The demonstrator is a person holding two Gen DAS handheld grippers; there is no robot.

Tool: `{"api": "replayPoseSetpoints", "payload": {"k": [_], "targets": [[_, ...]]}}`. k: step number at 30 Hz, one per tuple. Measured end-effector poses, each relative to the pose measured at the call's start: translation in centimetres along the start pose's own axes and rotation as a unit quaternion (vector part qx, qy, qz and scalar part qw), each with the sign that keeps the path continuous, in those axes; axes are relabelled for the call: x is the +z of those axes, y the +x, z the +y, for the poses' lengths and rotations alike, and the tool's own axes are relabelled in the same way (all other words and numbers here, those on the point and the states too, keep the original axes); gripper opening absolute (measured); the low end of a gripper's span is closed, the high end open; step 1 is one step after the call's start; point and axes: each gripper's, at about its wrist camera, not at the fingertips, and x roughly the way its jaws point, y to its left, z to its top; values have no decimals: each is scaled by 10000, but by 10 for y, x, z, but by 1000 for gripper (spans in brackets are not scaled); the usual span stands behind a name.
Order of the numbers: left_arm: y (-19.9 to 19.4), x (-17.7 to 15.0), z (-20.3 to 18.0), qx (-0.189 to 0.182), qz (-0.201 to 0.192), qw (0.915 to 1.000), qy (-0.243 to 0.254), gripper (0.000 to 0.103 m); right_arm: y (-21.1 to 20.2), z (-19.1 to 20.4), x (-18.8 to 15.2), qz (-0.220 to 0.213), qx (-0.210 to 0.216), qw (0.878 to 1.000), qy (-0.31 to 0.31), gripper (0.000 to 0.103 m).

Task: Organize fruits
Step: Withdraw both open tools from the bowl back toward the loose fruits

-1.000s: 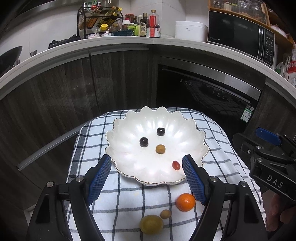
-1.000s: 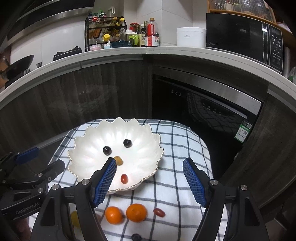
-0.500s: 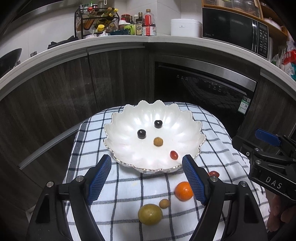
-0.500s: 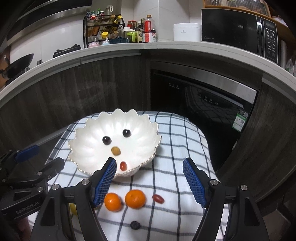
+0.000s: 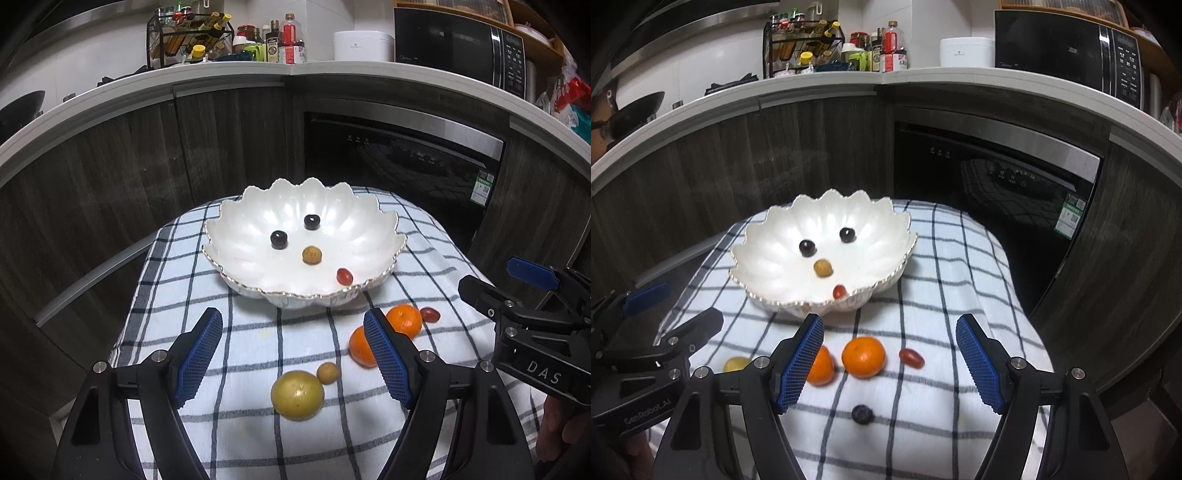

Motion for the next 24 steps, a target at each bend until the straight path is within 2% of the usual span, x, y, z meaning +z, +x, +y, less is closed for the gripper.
{"api": "replayPoseSetpoints", "payload": {"k": [16, 24], "targets": [[13, -48, 1, 17, 80, 10000, -51, 79, 13, 7, -42, 96, -99, 9999, -53, 75], [22, -64, -6, -6, -26, 9999, 115, 79, 22, 9, -62, 197, -101, 9997, -110, 75]]}}
